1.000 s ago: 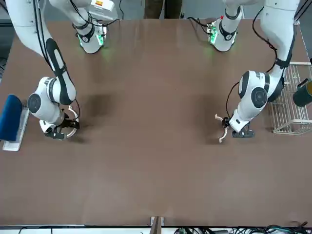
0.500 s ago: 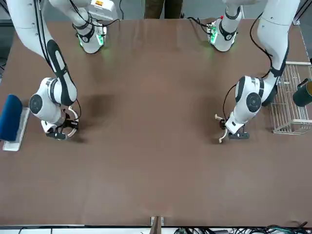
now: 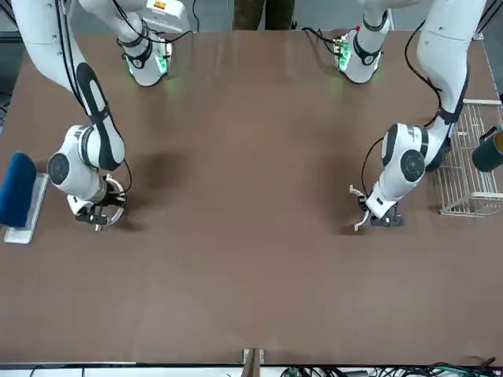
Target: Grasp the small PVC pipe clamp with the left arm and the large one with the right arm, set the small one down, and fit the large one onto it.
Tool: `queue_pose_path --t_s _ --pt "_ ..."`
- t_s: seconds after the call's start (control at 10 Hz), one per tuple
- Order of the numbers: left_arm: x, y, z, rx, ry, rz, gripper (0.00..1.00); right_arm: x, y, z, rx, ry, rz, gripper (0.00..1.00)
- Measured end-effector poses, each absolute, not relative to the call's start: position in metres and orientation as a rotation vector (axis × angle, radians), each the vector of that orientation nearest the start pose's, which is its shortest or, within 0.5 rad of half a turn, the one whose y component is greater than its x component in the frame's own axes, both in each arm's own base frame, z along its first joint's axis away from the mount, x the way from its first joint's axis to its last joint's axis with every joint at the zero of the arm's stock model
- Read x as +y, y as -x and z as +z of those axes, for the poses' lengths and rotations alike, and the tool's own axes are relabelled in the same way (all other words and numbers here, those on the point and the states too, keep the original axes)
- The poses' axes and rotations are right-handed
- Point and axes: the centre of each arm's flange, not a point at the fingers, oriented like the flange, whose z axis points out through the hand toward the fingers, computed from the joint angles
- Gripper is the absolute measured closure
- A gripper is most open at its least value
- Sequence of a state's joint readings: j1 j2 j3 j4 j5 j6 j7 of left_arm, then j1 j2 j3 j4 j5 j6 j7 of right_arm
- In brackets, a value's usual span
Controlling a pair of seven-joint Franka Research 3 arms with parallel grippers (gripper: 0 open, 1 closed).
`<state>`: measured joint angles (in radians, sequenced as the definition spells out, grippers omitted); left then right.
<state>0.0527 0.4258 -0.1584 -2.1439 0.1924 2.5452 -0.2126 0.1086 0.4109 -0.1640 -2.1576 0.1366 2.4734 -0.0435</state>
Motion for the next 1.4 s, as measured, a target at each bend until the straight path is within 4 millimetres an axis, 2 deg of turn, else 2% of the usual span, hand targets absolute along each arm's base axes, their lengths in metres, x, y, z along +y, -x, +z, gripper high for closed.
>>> queue_pose_path --t_s 0.1,0.2,0.3,0.4,0.6,0.7,0.8,0.9,1.0,1.1,1.2,1.4 --pt "-0.078 -0.574 0.226 0.054 3.093 0.066 0.78 -0.018 -0.569 0.228 0.156 3.102 0.159 0.91" --pt "-0.102 -0.586 0.260 0.018 3.094 0.115 0.78 -0.004 -0.583 0.268 0.150 3.084 0.187 0.91" --pt "-0.135 -0.594 0.296 -0.032 3.107 0.128 0.78 0.007 -0.596 0.313 0.146 3.069 0.211 0.91" --pt "-0.176 -0.596 0.323 -0.074 3.132 0.110 0.78 0.018 -0.607 0.354 0.143 3.062 0.218 0.91" --pt "-0.268 -0.578 0.345 -0.110 3.181 0.078 0.78 0.047 -0.624 0.419 0.135 3.085 0.196 0.91" --pt "-0.320 -0.563 0.343 -0.122 3.196 0.088 0.78 0.073 -0.627 0.444 0.148 3.106 0.175 0.91" --pt "-0.375 -0.544 0.328 -0.097 3.205 0.121 0.78 0.105 -0.627 0.463 0.152 3.113 0.147 0.91" --pt "-0.426 -0.525 0.307 -0.034 3.202 0.141 0.78 0.136 -0.625 0.476 0.164 3.107 0.118 0.91" --pt "-0.468 -0.511 0.285 0.033 3.195 0.144 0.78 0.158 -0.624 0.486 0.187 3.095 0.093 0.91" --pt "-0.497 -0.501 0.262 0.097 3.185 0.149 0.78 0.173 -0.623 0.495 0.192 3.083 0.068 0.91" --pt "-0.518 -0.490 0.239 0.139 3.162 0.153 0.78 0.183 -0.623 0.501 0.182 3.074 0.053 0.91" --pt "-0.547 -0.473 0.202 0.143 3.123 0.102 0.78 0.198 -0.623 0.501 0.158 3.065 0.050 0.91"
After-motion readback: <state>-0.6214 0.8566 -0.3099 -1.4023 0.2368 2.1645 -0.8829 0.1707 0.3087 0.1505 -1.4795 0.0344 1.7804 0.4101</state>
